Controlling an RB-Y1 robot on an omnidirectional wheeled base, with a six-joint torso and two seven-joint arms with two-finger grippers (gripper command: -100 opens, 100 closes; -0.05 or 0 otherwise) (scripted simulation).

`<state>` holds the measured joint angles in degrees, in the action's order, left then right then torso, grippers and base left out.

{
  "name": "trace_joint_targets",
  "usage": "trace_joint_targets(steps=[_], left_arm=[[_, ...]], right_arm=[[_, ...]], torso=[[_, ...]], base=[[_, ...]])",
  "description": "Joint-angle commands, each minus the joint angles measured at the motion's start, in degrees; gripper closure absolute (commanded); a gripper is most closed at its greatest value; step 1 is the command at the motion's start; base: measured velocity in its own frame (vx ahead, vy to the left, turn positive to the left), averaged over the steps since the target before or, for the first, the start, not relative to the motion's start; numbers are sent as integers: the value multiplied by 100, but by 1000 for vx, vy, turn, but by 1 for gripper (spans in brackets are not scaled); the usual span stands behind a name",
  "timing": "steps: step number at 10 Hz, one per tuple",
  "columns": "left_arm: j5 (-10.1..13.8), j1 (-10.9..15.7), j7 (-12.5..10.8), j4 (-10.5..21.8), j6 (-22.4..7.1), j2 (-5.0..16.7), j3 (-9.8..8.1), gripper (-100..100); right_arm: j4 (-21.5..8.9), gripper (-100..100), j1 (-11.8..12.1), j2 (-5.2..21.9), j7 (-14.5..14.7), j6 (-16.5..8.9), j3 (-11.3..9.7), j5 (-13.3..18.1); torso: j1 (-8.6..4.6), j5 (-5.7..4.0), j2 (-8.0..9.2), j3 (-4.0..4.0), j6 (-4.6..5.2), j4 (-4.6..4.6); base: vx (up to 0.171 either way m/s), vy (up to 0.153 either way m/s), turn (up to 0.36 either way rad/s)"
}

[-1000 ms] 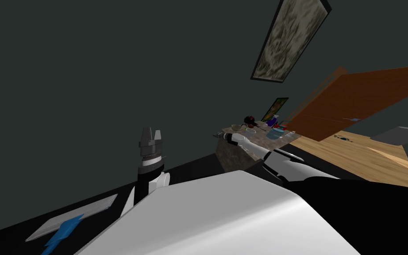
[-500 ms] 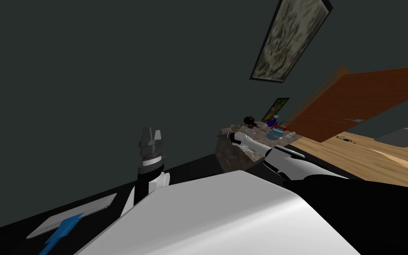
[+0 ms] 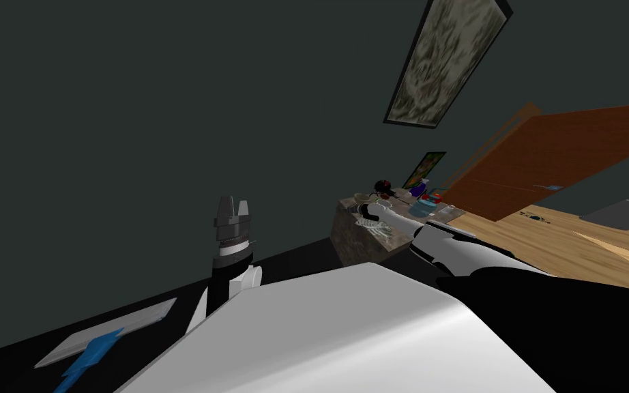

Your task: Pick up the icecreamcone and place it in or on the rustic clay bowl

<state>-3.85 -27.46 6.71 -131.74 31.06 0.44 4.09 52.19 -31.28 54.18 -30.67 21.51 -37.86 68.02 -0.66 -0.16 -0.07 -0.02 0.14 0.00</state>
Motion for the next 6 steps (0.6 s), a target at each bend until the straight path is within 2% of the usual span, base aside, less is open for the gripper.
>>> trace_joint_targets(steps=[1, 2, 4, 6], left_arm=[[0, 0, 0, 0, 0, 0, 0, 0], [0, 0, 0, 0, 0, 0, 0, 0], [0, 0, 0, 0, 0, 0, 0, 0], [0, 0, 0, 0, 0, -1, 1, 0]], right_arm=[[2, -100, -13, 269, -286, -105, -248, 162], [-166, -100, -86, 391, -475, -78, -381, 268], [-265, -100, -86, 391, -475, -78, -381, 268], [-640, -100, -190, 569, -670, -21, -611, 434]], torso=[[0, 0, 0, 0, 0, 0], [6, 1, 1, 1, -1, 1], [21, 3, 1, 0, -2, 0], [27, 6, 2, 1, -1, 1]], base=[[28, -92, 10], [24, -70, 2], [21, -38, 4], [38, -58, 10]])
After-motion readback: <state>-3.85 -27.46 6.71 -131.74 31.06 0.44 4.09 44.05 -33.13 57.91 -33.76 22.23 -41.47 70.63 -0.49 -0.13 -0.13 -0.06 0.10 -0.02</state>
